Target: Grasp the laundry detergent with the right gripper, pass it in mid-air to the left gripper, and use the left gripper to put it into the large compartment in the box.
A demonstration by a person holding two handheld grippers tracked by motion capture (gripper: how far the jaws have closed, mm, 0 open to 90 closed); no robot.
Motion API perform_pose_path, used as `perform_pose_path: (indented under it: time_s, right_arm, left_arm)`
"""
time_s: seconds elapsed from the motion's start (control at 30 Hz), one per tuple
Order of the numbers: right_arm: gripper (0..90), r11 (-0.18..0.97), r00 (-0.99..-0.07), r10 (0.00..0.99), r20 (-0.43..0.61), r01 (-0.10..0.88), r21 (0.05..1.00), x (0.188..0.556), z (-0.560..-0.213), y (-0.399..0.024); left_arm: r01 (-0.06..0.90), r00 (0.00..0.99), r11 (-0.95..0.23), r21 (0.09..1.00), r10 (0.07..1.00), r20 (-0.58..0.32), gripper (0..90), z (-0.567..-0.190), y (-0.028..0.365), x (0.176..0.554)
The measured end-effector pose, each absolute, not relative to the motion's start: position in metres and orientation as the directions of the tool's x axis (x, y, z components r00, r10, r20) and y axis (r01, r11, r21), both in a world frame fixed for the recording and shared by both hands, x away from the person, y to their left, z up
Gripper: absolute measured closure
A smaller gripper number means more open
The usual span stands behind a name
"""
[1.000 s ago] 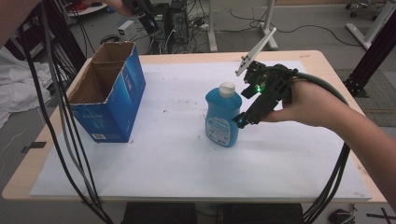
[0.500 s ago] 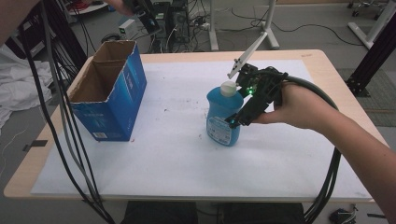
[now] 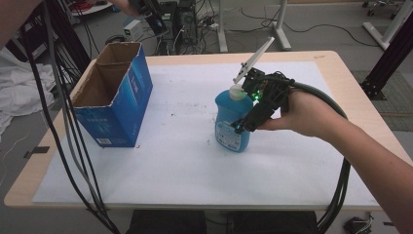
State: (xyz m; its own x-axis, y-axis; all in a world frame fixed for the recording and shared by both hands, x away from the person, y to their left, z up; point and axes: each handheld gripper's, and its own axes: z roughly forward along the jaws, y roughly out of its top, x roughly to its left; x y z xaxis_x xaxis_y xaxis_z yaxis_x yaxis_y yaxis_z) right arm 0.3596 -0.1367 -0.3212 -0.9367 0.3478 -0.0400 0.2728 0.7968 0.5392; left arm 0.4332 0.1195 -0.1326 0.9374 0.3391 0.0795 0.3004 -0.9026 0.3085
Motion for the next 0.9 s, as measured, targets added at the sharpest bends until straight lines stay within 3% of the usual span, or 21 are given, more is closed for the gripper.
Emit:
perform_pose_path:
  time_s: [0.13,0.9]
  right_arm:
    - [16.7,0.796,-0.936,0.349,-0.043,0.271,0.542,0.3600,-0.3216,-0.1360]
    - [18.4,0.787,-0.928,0.369,-0.057,0.279,0.551,0.3610,-0.3228,-0.1355]
  left_arm:
    - [0.298,0.938,-0.903,0.309,0.337,0.081,17.7,-0.1325,0.1199,0.4332]
    - [0.299,0.939,-0.906,0.301,0.335,0.077,17.7,-0.1334,0.1189,0.4337]
